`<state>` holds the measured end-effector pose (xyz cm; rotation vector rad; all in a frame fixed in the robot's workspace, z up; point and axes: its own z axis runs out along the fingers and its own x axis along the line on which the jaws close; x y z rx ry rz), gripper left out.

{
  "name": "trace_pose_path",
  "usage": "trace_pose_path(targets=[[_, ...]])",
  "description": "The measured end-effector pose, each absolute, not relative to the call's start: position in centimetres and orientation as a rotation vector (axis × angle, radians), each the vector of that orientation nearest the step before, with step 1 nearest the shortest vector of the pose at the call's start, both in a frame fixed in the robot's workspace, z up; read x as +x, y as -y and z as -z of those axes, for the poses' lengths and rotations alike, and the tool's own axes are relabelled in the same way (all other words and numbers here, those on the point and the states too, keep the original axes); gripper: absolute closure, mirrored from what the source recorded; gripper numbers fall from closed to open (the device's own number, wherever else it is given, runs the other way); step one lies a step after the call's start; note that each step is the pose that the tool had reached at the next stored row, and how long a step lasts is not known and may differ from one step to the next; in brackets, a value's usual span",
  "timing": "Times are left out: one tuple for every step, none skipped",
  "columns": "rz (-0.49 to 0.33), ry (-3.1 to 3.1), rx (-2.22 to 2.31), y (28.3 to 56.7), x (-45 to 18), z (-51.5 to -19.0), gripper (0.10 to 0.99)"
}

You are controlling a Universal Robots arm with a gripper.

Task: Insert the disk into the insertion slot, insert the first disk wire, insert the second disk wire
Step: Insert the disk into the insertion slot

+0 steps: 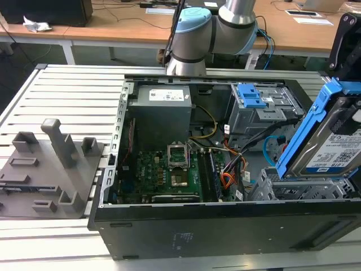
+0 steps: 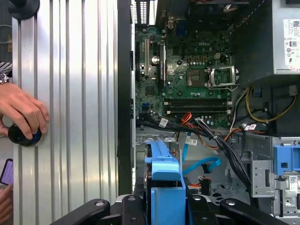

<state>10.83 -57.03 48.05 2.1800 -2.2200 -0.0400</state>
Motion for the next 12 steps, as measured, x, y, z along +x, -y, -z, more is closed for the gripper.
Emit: trace_pose_path(targets=[[0.040, 2.220, 2.180, 57.03, 10.84, -48.00, 0.722], [0.040, 2.220, 2.180, 57.03, 10.83, -47.96, 0.722], [0.040, 2.220, 2.180, 57.03, 10.83, -47.90, 0.722], [0.040, 2.220, 2.180, 57.03, 10.83, -47.87, 0.722], [0.040, 2.220, 2.180, 57.03, 10.84, -47.85, 0.722], [0.040, 2.220, 2.180, 57.03, 10.83, -47.83, 0.722], [0.040, 2.220, 2.180, 57.03, 10.83, -47.80, 0.722], [0.040, 2.220, 2.180, 57.03, 10.83, -47.78, 0.722], [0.040, 2.220, 2.180, 57.03, 10.84, -47.76, 0.722], [0.040, 2.220, 2.180, 57.03, 10.84, -47.74, 0.722], [0.040, 2.220, 2.180, 57.03, 10.84, -47.71, 0.722], [0.040, 2.220, 2.180, 57.03, 10.84, -47.69, 0.722]])
